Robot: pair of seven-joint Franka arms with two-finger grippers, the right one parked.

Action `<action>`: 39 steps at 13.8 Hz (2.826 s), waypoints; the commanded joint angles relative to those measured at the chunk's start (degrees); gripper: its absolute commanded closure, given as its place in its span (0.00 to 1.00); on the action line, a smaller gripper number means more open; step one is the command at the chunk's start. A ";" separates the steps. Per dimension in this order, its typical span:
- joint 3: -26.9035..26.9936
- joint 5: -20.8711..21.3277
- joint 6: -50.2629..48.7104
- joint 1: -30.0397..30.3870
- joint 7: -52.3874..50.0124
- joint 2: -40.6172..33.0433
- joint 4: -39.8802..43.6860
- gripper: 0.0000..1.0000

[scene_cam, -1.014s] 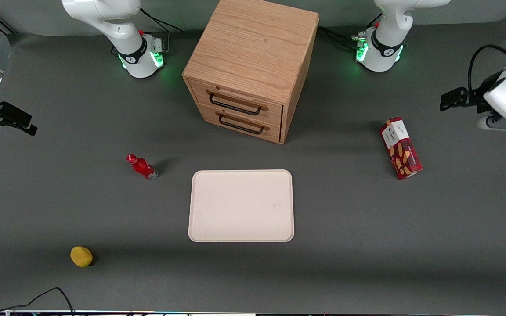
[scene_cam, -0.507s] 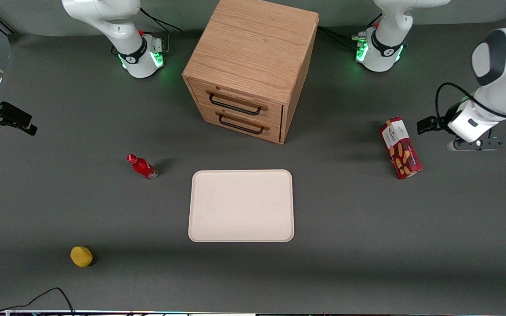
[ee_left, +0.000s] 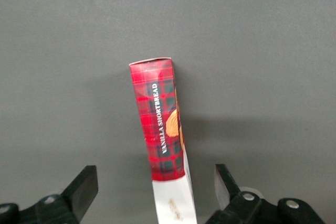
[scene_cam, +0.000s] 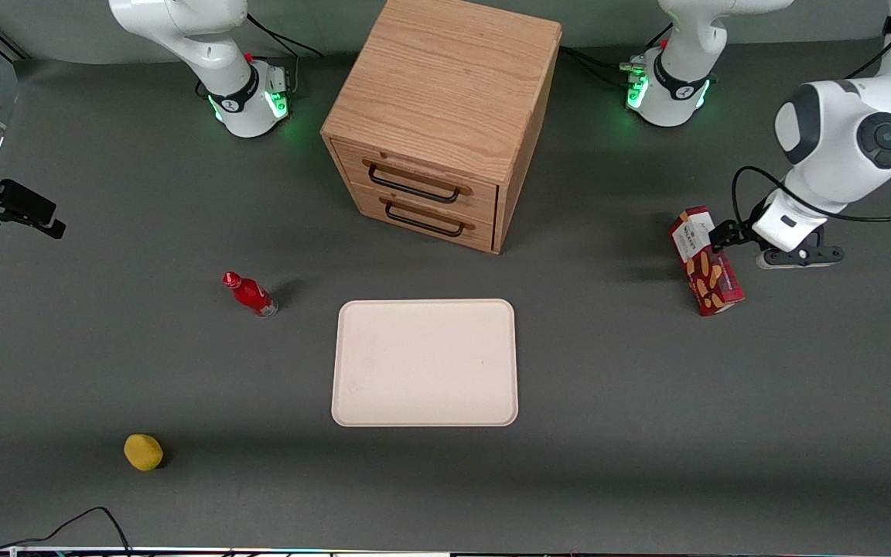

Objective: Place red cookie box on tray
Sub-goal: 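Close the left gripper on the cookie box's end and lift it, then carry the held cookie box over the cream tray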

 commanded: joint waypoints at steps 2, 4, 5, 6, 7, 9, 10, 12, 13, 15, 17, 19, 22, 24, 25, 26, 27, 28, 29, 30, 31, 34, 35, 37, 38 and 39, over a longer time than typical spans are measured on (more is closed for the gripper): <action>-0.06 -2.08 10.73 -0.06 -0.63 5.70 -2.38 0.03; -0.06 -2.78 13.38 -0.15 -0.71 7.56 -2.39 0.05; -0.06 -3.74 14.35 -0.24 -0.63 8.26 -2.47 0.07; -0.06 -4.02 15.40 -0.50 -0.71 8.88 -2.47 0.09; -0.15 -4.02 15.93 -0.59 -0.71 9.15 -2.65 0.18; -0.15 -4.19 16.03 -0.59 -0.63 9.41 -2.65 0.35; -0.15 -4.19 16.03 -0.68 -0.71 9.41 -2.65 0.45; -0.15 -4.19 15.94 -0.68 -0.71 9.33 -2.65 0.63; -0.15 -4.19 15.68 -0.68 -0.71 9.06 -2.65 0.67; -0.24 -4.19 14.89 -0.77 -0.80 8.54 -2.65 0.67; -0.41 -4.19 10.78 -0.85 -0.97 6.00 -2.39 0.67; -0.94 -4.19 1.49 -1.03 -3.33 1.00 -0.90 0.67; -5.93 -4.11 -18.98 -1.38 -12.11 -4.99 8.12 0.68; -9.28 -4.02 -32.69 -1.47 -17.30 -4.39 19.61 0.68; -11.21 -3.84 -38.06 -1.64 -20.37 -3.08 25.68 0.68; -13.31 -3.84 -42.73 -1.65 -23.79 -1.24 31.48 0.69; -15.42 -3.84 -45.56 -1.73 -27.48 0.61 36.06 0.69; -17.97 -3.84 -46.98 -1.91 -31.87 2.71 40.29 0.69; -21.21 -3.84 -47.25 -2.08 -37.74 5.87 44.51 0.70; -24.73 -3.32 -46.73 -2.09 -43.89 9.73 48.72 0.70; -27.46 -2.79 -46.12 -2.35 -48.83 13.85 52.94 0.70; -30.03 4.65 -42.96 -8.04 -59.31 27.30 64.73 0.70; -30.03 7.47 -41.82 -10.59 -60.55 31.34 68.50 0.70; -29.95 11.61 -38.66 -13.67 -63.71 37.86 74.14 0.70; -29.95 13.28 -36.64 -14.73 -64.43 40.06 75.12 0.71; -29.69 14.08 -34.62 -15.53 -64.87 41.13 75.48 0.73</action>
